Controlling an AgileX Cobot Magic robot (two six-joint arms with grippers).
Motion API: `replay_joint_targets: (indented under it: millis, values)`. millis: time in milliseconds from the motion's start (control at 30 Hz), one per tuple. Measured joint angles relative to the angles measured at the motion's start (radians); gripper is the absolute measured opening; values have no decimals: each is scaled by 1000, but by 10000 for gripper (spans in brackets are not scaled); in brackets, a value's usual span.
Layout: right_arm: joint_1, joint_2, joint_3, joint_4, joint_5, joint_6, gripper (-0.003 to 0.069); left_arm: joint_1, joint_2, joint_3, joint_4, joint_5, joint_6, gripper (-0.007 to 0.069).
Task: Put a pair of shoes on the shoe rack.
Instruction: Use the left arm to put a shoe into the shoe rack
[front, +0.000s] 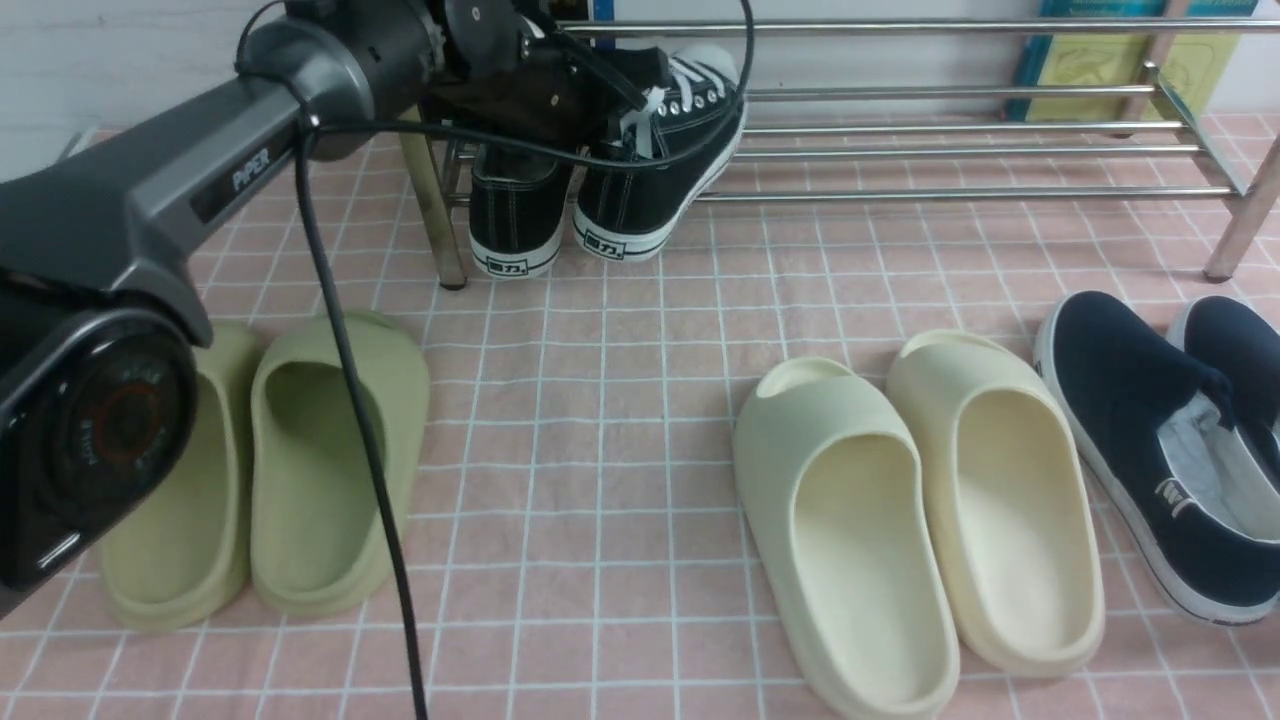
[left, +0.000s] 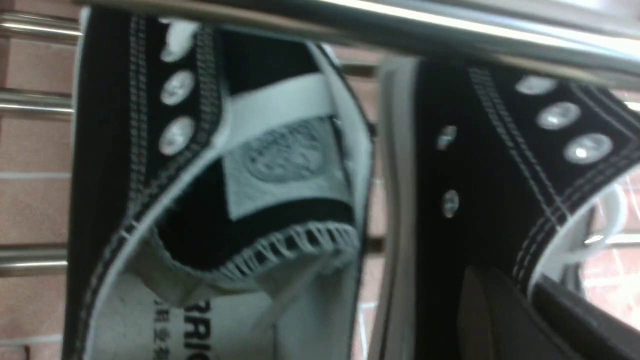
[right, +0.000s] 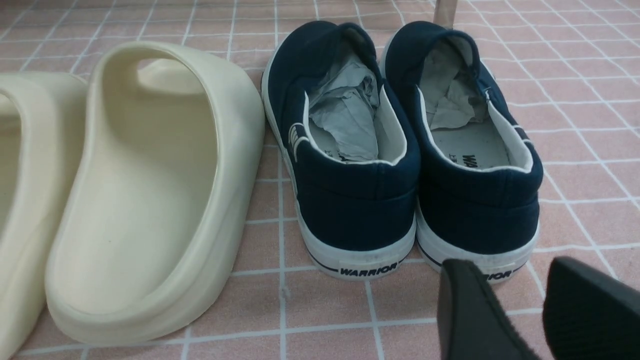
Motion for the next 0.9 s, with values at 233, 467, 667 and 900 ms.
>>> replay_joint_targets:
  millis: [233, 467, 667, 900]
  values:
    - [0, 0, 0, 0, 0, 0, 240, 0, 0, 0, 43, -62, -12, 25]
    - [0, 0, 0, 0, 0, 0, 240, 0, 21, -3, 78, -97, -15, 32]
    - [0, 0, 0, 0, 0, 0, 240, 0, 30, -10, 82, -61, -15, 114]
    - [0, 0, 0, 0, 0, 0, 240, 0, 6, -11, 83, 43, -15, 386]
